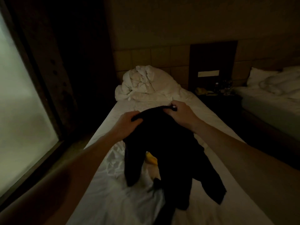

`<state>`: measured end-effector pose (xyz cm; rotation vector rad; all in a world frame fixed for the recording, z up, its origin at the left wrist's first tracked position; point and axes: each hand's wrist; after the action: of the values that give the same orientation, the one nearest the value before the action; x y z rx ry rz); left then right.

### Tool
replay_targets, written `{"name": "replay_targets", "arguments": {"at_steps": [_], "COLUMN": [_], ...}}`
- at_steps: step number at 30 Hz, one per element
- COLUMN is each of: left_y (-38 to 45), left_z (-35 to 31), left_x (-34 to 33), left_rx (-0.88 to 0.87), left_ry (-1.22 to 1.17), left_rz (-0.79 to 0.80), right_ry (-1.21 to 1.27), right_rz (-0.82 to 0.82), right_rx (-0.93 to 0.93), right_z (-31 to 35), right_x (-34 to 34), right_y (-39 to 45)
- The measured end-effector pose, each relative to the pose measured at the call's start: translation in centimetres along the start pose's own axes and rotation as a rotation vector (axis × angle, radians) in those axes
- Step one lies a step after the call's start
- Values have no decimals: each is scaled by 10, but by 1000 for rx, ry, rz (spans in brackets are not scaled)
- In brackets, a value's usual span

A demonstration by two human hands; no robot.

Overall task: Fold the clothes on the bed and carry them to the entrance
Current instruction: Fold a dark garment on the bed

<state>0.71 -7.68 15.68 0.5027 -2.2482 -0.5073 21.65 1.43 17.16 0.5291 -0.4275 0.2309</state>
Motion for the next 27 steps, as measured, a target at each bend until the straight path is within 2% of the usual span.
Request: {"name": "replay_targets", "arguments": {"at_steps": [5, 11, 15, 18, 21, 23, 24, 26, 27], "left_y": [3, 15, 13, 8, 3, 0, -2, -9, -13], "left_z": [-31, -49, -47, -45, -53, -56, -58, -60, -63], "left_x": [8, 15, 18, 15, 9, 5, 6, 15, 22], "left_rx": [228, 344, 360, 378, 405, 490, 538, 633, 664], "left_ry": [-324, -507, -393, -353, -453, -554, -592, -661, -707], "left_rz": [-60, -331, -376, -310, -203, -136, -67, 207, 293], "right_ry": [-153, -224, -94, 134, 235, 390, 494, 720, 820], "right_rz": [75, 508, 426, 479, 617, 631, 612, 523, 469], "right_rx": [23, 9, -88, -263, -296, -383, -445, -549, -576], "right_z": [-7, -25, -37, -34, -11, -4, -6, -5, -7], "right_x": [27, 31, 17, -1, -25, -43, -51, -57, -55], "right_y": [-13, -48, -53, -62, -81, -86, -83, -77, -74]}}
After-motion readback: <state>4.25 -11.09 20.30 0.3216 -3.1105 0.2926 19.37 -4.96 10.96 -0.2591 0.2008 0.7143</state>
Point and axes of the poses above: each hand's wrist, its own y-axis towards the middle knuckle, its own x-axis out of the back of the hand, z = x × y, and after that the axes turned 9 degrees about -z, right-handed
